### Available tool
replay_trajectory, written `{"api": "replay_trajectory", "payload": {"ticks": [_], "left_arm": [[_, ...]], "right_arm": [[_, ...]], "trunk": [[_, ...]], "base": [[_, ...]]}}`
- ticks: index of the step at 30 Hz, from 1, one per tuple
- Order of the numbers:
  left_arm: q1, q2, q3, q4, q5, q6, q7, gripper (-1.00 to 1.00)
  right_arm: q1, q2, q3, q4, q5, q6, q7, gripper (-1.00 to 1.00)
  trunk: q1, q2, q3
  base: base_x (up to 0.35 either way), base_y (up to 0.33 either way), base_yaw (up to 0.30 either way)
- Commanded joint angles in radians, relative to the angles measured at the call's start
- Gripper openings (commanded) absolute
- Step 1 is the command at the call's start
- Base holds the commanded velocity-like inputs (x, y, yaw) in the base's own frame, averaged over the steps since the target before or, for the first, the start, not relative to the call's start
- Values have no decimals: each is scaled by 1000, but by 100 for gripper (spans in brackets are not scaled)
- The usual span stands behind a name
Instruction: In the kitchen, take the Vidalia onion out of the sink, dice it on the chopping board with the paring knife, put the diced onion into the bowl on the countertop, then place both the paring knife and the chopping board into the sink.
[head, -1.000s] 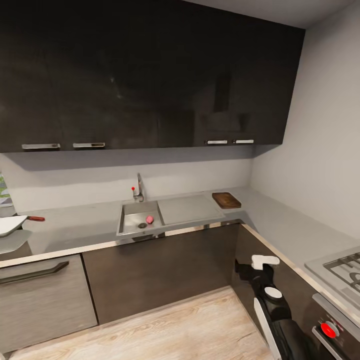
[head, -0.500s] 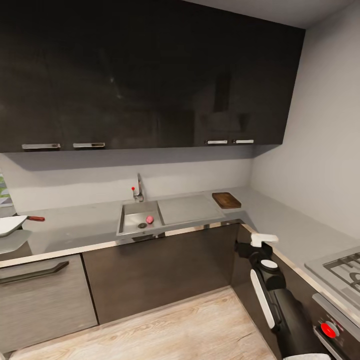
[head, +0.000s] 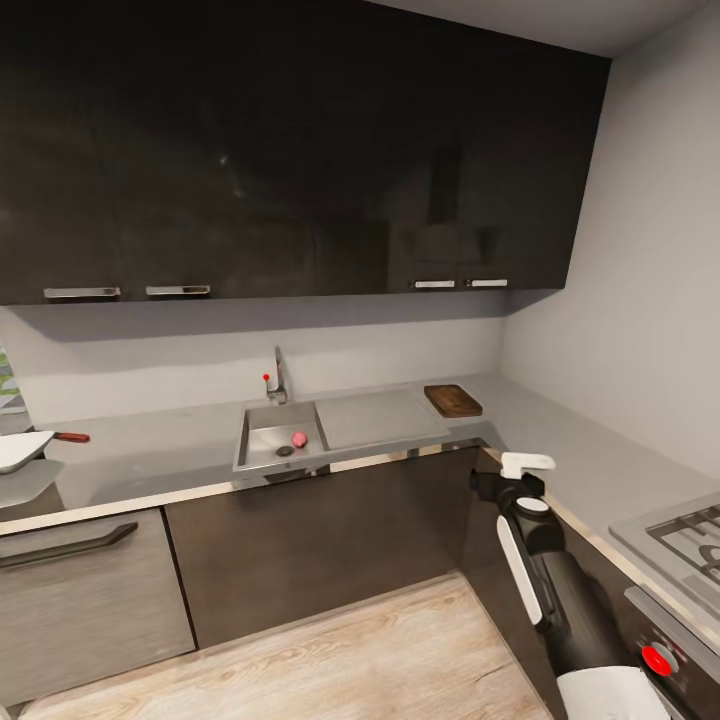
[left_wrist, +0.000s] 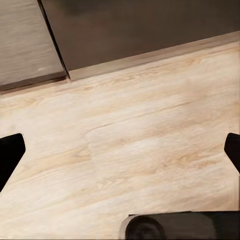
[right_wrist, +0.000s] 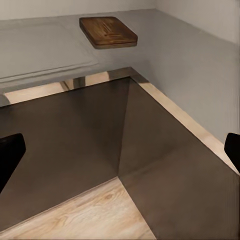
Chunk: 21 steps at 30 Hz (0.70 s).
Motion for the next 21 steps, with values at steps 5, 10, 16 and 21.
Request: {"api": "replay_trajectory", "payload": {"ticks": [5, 10, 16, 21], "left_arm": [[4, -5, 0, -69, 5, -1, 2, 100], [3, -35, 2, -190, 8, -1, 6, 100], [1, -106, 7, -280, 6, 104, 14, 100], [-5, -82, 5, -356, 7, 480, 12, 100]], "right_arm": [[-47, -3, 0, 85, 0, 3, -8, 100], [-63, -3, 0, 120, 0, 0, -9, 100], [-77, -4, 0, 126, 0, 1, -9, 100], [-93, -4, 0, 126, 0, 3, -9, 100]], "trunk": [[0, -1, 0], [0, -1, 0], [0, -1, 0], [0, -1, 0]], "base": [[0, 0, 0], [0, 0, 0], [0, 0, 0], [0, 0, 0]]}}
